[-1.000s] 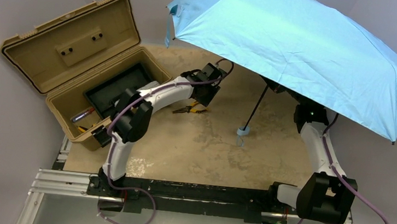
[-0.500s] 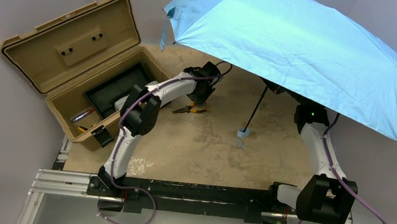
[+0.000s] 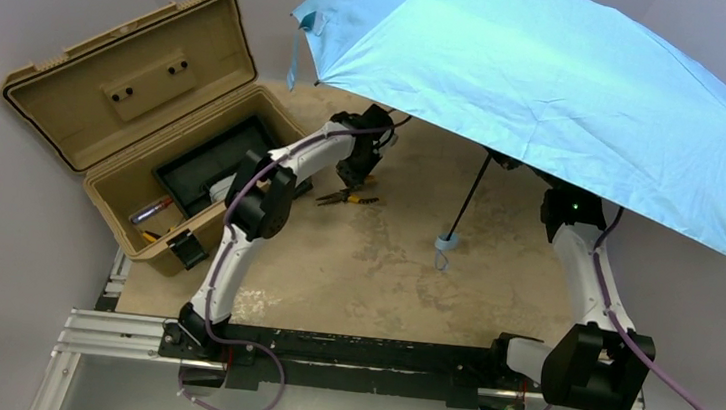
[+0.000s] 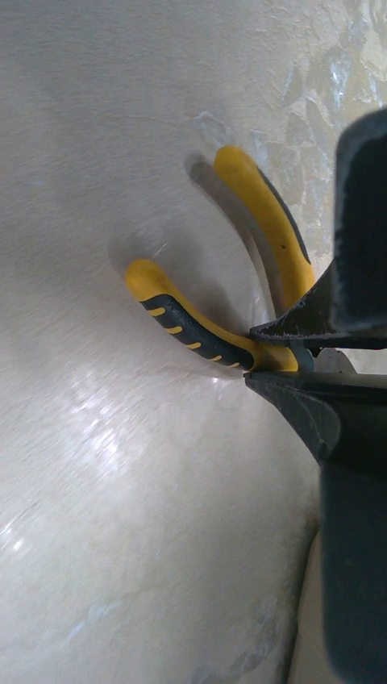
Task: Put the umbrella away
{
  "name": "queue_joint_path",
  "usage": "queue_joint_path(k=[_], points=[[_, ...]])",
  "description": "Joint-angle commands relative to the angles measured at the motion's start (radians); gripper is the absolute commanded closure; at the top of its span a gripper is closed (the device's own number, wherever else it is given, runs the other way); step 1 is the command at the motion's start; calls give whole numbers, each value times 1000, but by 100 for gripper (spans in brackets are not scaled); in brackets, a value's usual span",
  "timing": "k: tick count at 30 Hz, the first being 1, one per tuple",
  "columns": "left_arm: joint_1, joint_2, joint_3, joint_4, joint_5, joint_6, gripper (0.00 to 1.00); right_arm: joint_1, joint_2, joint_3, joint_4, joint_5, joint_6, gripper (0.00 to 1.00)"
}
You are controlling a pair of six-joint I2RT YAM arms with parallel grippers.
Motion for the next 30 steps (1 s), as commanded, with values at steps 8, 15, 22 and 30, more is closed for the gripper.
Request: queue_joint_path(k=[8, 15, 22, 30], points=[[166, 167, 493, -184, -58, -145, 100, 0, -56, 85, 40, -43, -31, 100], [201, 133, 490, -136, -55, -176, 59, 0, -61, 83, 28, -34, -40, 100], [199, -55, 393, -46, 159, -227, 57, 2, -64, 119, -75, -71, -158, 100], [151, -578, -97, 276, 326, -286, 43, 10, -51, 246, -370, -122, -404, 100]])
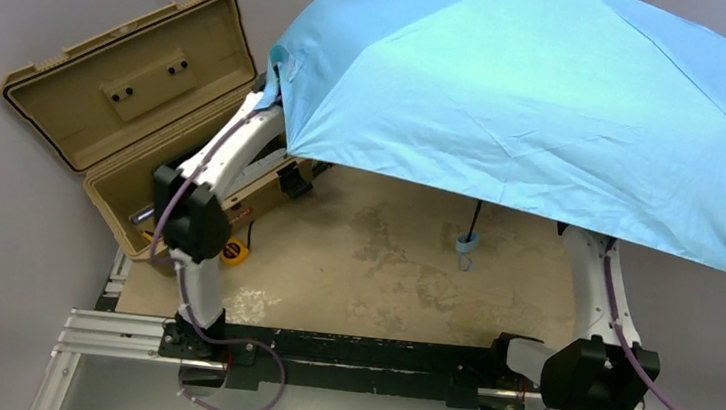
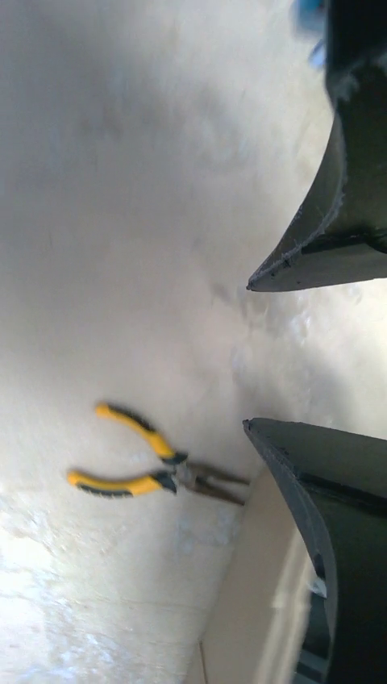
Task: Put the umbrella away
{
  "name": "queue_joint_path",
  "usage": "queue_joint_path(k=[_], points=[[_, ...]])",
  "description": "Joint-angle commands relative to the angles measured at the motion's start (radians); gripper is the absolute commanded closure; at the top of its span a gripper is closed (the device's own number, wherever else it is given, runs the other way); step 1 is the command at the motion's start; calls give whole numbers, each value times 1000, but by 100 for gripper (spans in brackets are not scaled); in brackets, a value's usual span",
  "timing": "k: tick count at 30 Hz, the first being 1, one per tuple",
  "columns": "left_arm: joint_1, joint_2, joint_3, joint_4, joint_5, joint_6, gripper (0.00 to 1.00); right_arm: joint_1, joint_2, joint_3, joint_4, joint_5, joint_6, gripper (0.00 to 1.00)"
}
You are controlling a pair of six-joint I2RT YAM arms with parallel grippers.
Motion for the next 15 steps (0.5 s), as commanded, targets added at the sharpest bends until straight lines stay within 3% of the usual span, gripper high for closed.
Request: queue_joint_path(k=[1, 15], points=[[-33, -348, -216, 252, 150, -75, 41, 9, -36, 118, -133, -60, -191, 100], [-131, -1026, -995, 577, 215, -268, 31, 56, -55, 212, -283, -112, -182, 100]])
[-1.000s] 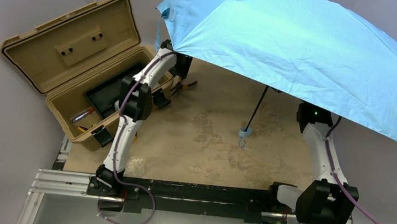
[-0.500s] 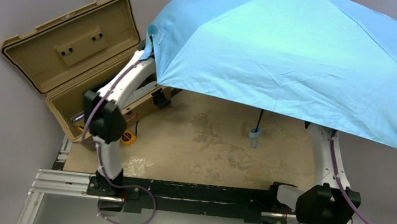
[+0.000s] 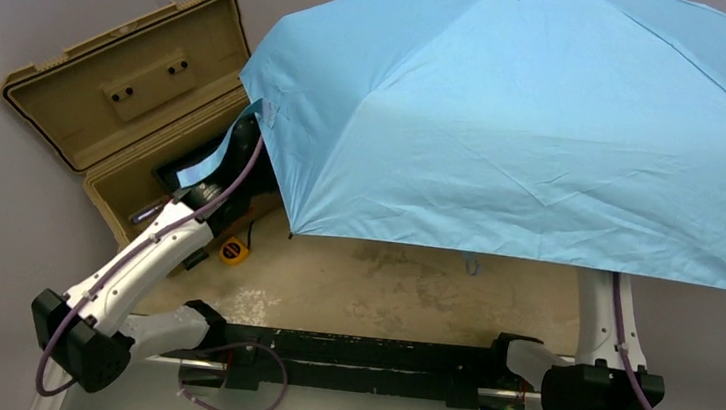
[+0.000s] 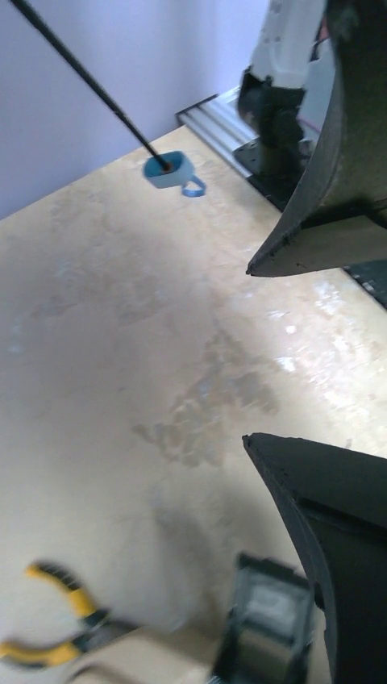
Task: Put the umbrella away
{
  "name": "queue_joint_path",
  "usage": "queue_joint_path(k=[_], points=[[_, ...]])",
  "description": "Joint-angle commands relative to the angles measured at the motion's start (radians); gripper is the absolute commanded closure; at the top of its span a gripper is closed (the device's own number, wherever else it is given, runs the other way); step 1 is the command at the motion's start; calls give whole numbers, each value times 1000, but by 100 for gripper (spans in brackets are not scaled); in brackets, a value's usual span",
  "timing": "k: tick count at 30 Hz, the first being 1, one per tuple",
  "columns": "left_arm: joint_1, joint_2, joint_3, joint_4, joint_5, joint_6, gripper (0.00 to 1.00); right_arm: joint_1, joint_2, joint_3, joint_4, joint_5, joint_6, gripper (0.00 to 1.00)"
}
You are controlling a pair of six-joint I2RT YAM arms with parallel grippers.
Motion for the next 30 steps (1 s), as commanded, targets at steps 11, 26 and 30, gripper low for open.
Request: queue_joint_path(k=[11, 26, 30], points=[[-125, -281, -302, 461, 69, -292, 28, 178, 83, 144, -126, 0, -14, 100], [-177, 37, -26, 754, -34, -537, 20, 191, 29, 70, 30, -101, 218, 100], [-204, 114, 14, 858, -122, -555, 20, 191, 15, 56, 41, -99, 229, 100]])
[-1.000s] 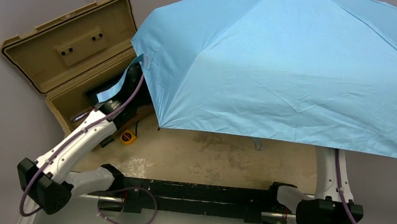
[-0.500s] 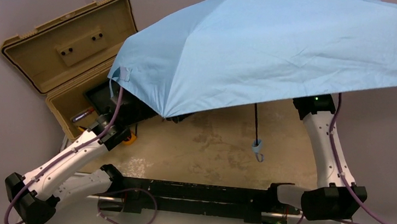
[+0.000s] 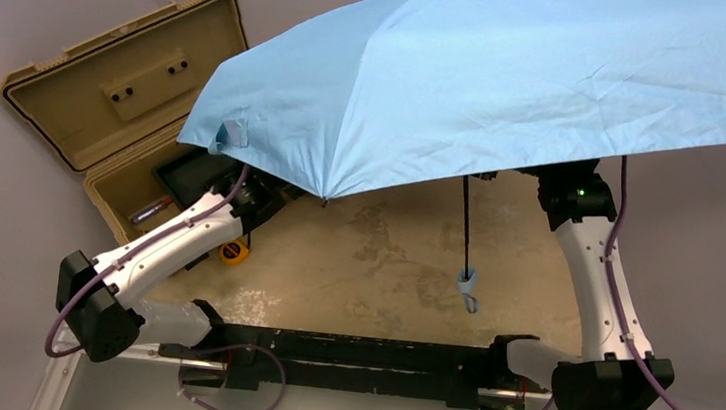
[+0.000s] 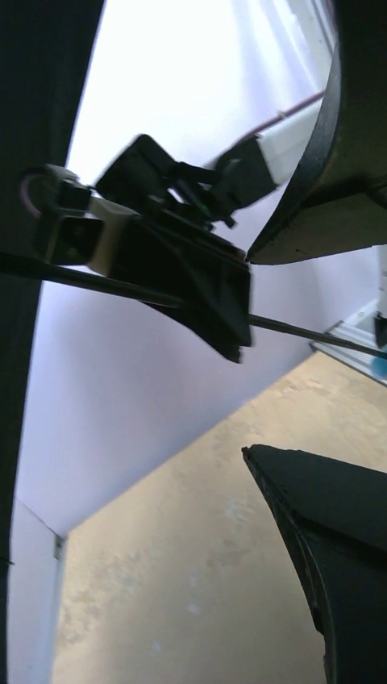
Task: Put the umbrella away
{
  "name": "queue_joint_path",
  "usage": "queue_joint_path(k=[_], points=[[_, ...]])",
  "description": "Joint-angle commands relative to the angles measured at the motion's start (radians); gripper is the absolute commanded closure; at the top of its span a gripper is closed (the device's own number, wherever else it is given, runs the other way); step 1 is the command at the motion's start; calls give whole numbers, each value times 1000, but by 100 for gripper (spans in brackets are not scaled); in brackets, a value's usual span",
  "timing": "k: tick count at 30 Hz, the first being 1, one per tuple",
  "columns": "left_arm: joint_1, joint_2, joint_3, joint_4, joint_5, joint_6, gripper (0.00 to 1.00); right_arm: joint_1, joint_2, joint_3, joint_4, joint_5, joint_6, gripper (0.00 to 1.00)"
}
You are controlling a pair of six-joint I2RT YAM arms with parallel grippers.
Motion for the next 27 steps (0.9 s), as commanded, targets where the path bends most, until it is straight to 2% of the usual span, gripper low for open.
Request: queue_joint_path(k=[1, 6, 12, 17, 19, 23, 27], points=[[-38, 67, 84, 197, -109, -45, 20, 5, -45, 1, 128, -42, 33, 100], [-87, 184, 164, 344, -140, -56, 20, 13, -58, 8, 135, -20, 46, 100], [-103, 321, 287, 423, -102, -177, 21, 30, -59, 31, 93, -5, 13, 100], [-105, 368, 360, 345, -85, -217, 25, 44, -64, 74, -1, 48, -84, 100], [-103, 383, 381, 345, -59, -227, 29, 53, -57, 98, -56, 74, -135, 100], [-102, 406, 408, 367, -22, -233, 44, 57, -55, 112, -89, 73, -165, 100], [-102, 411, 415, 378, -8, -223, 48, 61, -62, 105, -80, 59, -157, 100]])
